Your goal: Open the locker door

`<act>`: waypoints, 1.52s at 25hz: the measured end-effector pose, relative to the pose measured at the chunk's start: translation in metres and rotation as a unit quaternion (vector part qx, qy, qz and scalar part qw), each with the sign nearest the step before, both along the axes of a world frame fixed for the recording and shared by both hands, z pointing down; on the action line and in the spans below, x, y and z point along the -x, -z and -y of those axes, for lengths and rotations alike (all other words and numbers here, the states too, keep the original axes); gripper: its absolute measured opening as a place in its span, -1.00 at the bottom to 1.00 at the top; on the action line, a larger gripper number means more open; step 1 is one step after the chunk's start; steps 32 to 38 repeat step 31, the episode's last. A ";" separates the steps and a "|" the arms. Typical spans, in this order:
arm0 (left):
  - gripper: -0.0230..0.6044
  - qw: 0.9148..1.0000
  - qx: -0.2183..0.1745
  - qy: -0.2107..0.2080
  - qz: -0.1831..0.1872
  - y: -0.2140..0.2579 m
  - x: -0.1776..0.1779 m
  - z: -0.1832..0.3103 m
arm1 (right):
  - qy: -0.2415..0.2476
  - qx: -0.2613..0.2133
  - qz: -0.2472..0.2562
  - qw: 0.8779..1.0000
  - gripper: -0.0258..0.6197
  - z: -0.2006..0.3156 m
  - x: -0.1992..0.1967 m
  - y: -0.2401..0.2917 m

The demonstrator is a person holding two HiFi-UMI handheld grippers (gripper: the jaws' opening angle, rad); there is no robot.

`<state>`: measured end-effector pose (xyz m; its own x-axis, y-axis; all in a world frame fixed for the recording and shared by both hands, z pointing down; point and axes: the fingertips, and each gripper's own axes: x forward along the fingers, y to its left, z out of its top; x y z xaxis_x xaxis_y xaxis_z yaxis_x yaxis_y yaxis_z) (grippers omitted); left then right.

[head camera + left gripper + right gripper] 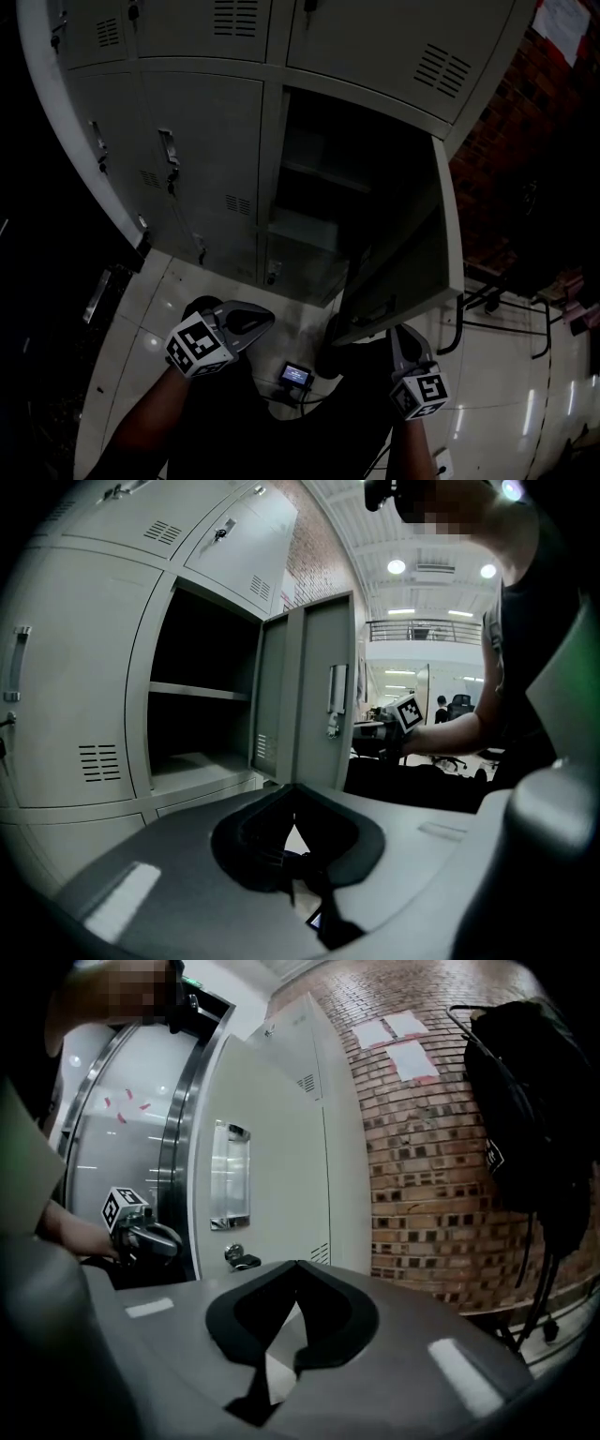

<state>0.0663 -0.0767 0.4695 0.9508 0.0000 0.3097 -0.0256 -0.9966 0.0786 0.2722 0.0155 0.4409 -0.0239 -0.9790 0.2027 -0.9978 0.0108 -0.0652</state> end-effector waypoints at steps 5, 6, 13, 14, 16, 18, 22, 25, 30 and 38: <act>-0.89 1.000 -0.001 0.001 0.002 -0.001 0.000 0.000 | 0.013 0.002 -0.003 1.000 -0.92 0.002 0.004 -0.003; -0.89 1.000 -0.001 0.001 0.003 -0.001 0.001 0.000 | 0.016 0.002 -0.010 1.000 -0.92 0.003 0.007 -0.002; -0.89 1.000 -0.001 0.000 0.004 -0.002 0.001 -0.001 | 0.015 -0.002 -0.011 1.000 -0.92 0.005 0.010 -0.001; -0.89 1.000 -0.002 0.001 0.005 -0.002 0.001 0.000 | 0.015 -0.002 -0.009 1.000 -0.92 0.005 0.009 -0.001; -0.89 1.000 -0.002 0.002 0.005 -0.002 0.002 0.001 | 0.015 -0.003 -0.004 1.000 -0.92 0.005 0.009 -0.001; -0.89 1.000 -0.002 0.002 0.005 -0.002 0.002 0.001 | 0.014 -0.005 -0.003 1.000 -0.92 0.005 0.009 0.000; -0.89 1.000 -0.002 0.002 0.007 -0.003 0.002 0.000 | 0.015 -0.005 -0.004 1.000 -0.92 0.005 0.009 0.000; -0.89 1.000 -0.002 0.003 0.008 -0.004 0.002 0.001 | 0.015 -0.006 -0.002 1.000 -0.92 0.005 0.009 0.000; -0.89 1.000 -0.003 0.002 0.008 -0.004 0.002 0.000 | 0.016 -0.001 -0.004 1.000 -0.92 0.005 0.009 -0.002; -0.89 1.000 -0.003 0.002 0.009 -0.004 0.003 0.000 | 0.016 -0.002 -0.004 1.000 -0.92 0.005 0.010 -0.002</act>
